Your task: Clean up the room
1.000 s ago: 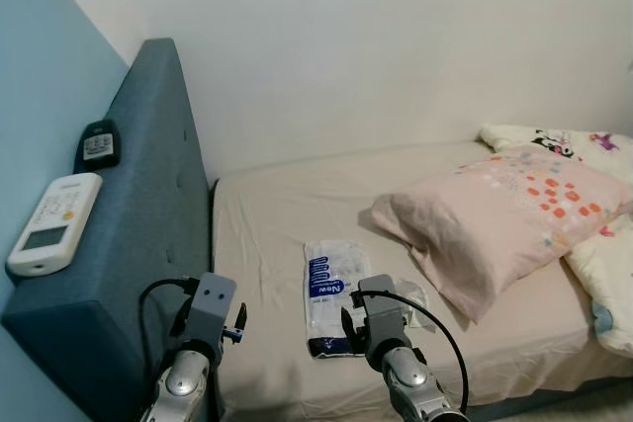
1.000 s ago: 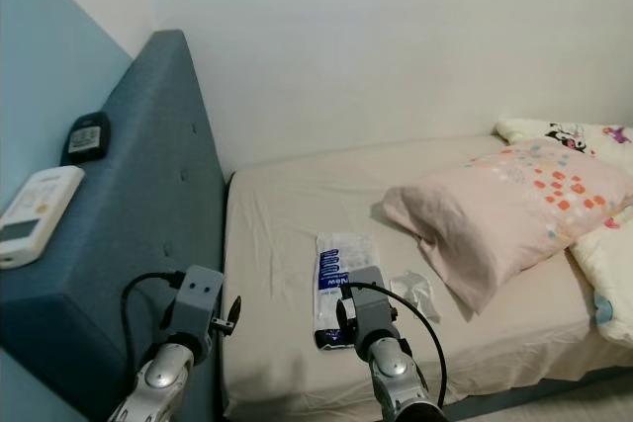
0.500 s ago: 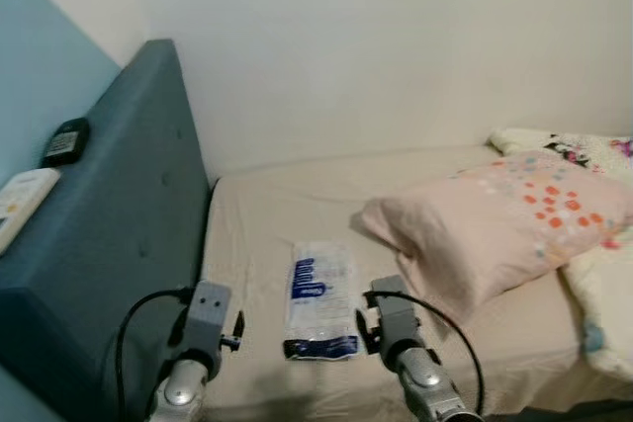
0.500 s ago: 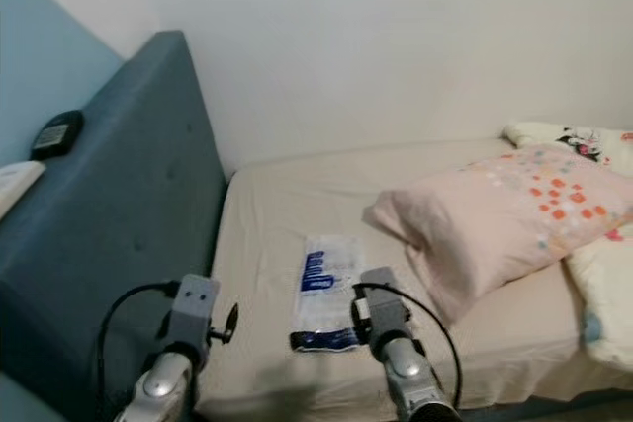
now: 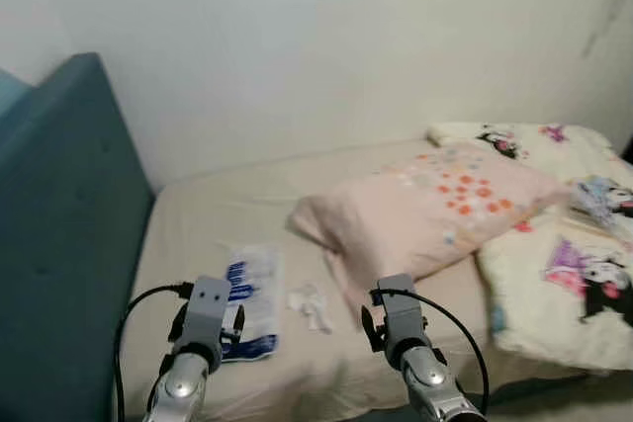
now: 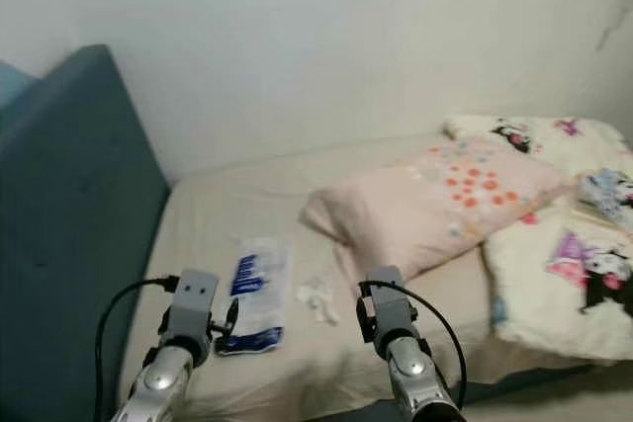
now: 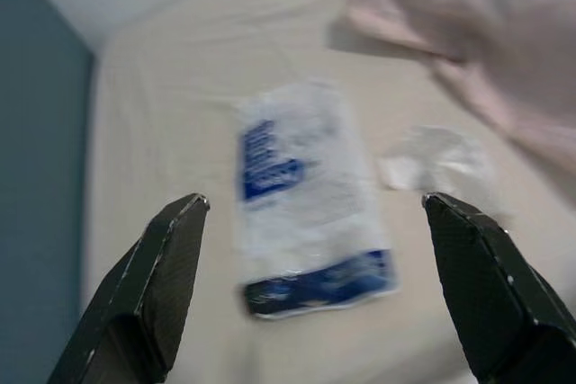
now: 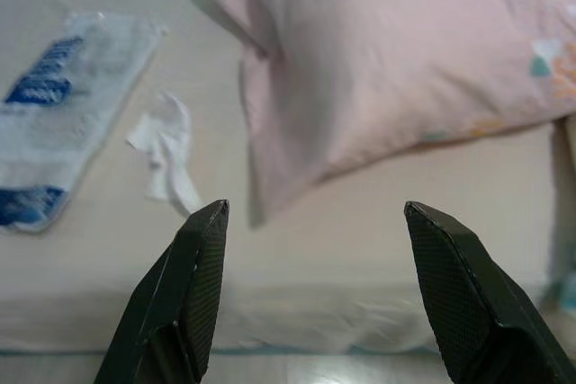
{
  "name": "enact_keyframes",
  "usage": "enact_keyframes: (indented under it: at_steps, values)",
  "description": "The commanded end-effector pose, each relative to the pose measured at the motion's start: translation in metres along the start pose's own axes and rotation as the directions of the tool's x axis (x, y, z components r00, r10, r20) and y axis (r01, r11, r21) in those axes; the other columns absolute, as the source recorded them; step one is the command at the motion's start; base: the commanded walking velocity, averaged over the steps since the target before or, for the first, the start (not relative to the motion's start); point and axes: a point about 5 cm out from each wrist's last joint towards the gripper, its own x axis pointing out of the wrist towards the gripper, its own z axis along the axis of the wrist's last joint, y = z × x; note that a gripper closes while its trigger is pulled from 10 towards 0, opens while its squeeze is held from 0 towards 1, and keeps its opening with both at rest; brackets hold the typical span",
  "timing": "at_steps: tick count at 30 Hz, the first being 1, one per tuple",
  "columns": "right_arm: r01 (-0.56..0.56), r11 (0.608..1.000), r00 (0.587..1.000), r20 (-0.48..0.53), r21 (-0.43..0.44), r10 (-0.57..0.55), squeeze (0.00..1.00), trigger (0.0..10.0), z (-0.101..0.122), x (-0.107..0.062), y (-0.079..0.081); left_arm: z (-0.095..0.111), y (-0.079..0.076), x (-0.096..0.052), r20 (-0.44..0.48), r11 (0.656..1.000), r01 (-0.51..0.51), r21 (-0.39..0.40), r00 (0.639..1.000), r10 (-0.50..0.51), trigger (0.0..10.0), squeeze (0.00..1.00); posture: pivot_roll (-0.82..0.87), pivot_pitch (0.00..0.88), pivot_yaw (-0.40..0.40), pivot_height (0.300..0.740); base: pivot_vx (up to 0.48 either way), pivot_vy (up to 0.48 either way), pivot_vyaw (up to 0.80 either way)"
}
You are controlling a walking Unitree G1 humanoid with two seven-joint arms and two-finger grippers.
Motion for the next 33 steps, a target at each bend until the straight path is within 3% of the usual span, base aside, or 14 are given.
enact_keyframes:
  at_steps: [1, 14, 24, 33]
  values:
    - [-0.014, 1.000, 1.000, -0.006, 0.003, 0.014, 0.00, 10.0, -0.0004, 0.0002, 0.0049, -0.0085, 0.0057, -0.0029, -0.041, 1.000, -0.016, 0.003, 0.999, 0.016, 10.0, 0.00, 0.01, 0.024, 0.004, 0.740, 0.000, 0.000, 0.00]
    - [-0.015, 1.000, 1.000, -0.004, 0.004, 0.015, 0.00, 10.0, 0.0002, 0.0005, 0.0059, -0.0088, 0.0052, -0.0023, -0.052, 1.000, -0.001, 0.007, 0.999, 0.001, 10.0, 0.00, 0.01, 0.013, 0.009, 0.740, 0.000, 0.000, 0.00]
    - [-0.013, 1.000, 1.000, -0.002, 0.007, 0.013, 0.00, 10.0, 0.0003, 0.0005, 0.0063, -0.0084, 0.0060, -0.0019, -0.049, 1.000, 0.001, 0.004, 0.999, -0.001, 10.0, 0.00, 0.01, 0.004, 0.013, 0.740, 0.000, 0.451, 0.00]
    - [-0.013, 1.000, 1.000, -0.001, 0.009, 0.013, 0.00, 10.0, 0.0008, 0.0007, 0.0061, -0.0059, 0.0069, -0.0013, -0.036, 1.000, -0.013, 0.002, 0.999, 0.013, 10.0, 0.00, 0.01, 0.014, 0.010, 0.740, 0.000, 0.057, 0.00]
